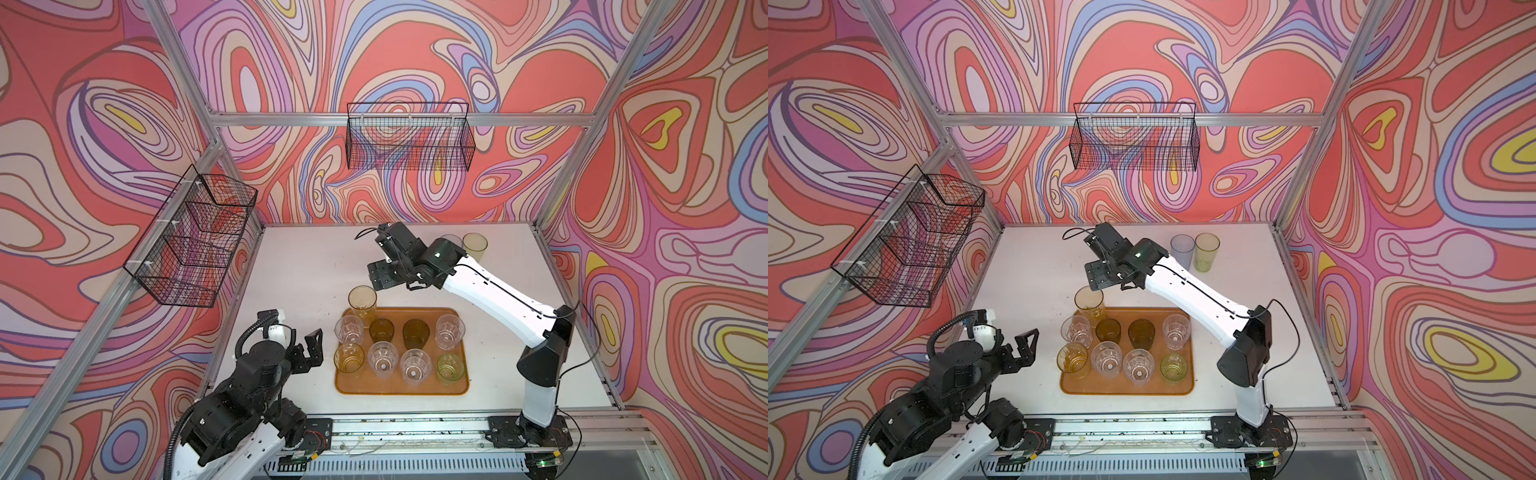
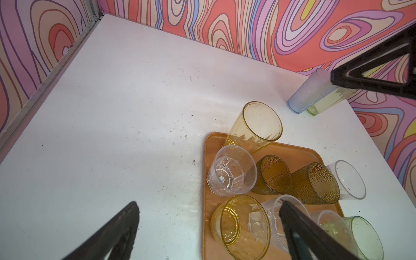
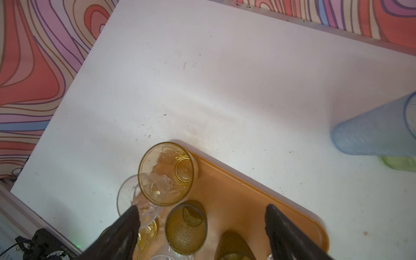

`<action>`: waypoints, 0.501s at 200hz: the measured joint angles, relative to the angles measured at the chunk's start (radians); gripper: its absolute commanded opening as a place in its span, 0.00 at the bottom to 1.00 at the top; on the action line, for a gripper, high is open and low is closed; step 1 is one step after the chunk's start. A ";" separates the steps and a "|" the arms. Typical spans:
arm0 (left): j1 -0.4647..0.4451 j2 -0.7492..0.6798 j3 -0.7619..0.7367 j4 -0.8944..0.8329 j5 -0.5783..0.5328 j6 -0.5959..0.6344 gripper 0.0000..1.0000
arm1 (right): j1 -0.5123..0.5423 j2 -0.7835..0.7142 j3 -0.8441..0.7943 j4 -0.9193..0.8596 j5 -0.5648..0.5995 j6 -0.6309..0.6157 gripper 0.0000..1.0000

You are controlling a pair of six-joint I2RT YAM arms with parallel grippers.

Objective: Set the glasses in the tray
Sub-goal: 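Open the right gripper to release the yellow glass, then raise the right gripper and move it over the blue textured glass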

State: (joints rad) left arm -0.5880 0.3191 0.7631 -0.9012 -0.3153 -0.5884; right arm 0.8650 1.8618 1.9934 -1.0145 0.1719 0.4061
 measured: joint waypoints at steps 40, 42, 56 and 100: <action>0.000 0.002 0.000 0.000 0.000 0.000 1.00 | -0.070 -0.142 -0.149 0.042 -0.002 0.015 0.94; 0.000 0.002 0.000 0.000 0.000 0.000 1.00 | -0.072 -0.146 -0.154 0.043 -0.002 0.015 0.94; 0.000 0.001 0.000 0.000 0.001 0.000 1.00 | -0.095 -0.193 -0.204 0.058 0.004 0.023 0.96; 0.000 0.002 0.000 0.000 0.004 0.001 1.00 | -0.183 -0.316 -0.357 0.092 0.010 0.034 0.98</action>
State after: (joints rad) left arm -0.5880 0.3214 0.7631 -0.9012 -0.3111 -0.5877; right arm 0.6819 1.5459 1.6367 -0.9230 0.1814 0.4397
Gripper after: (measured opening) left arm 0.999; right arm 0.984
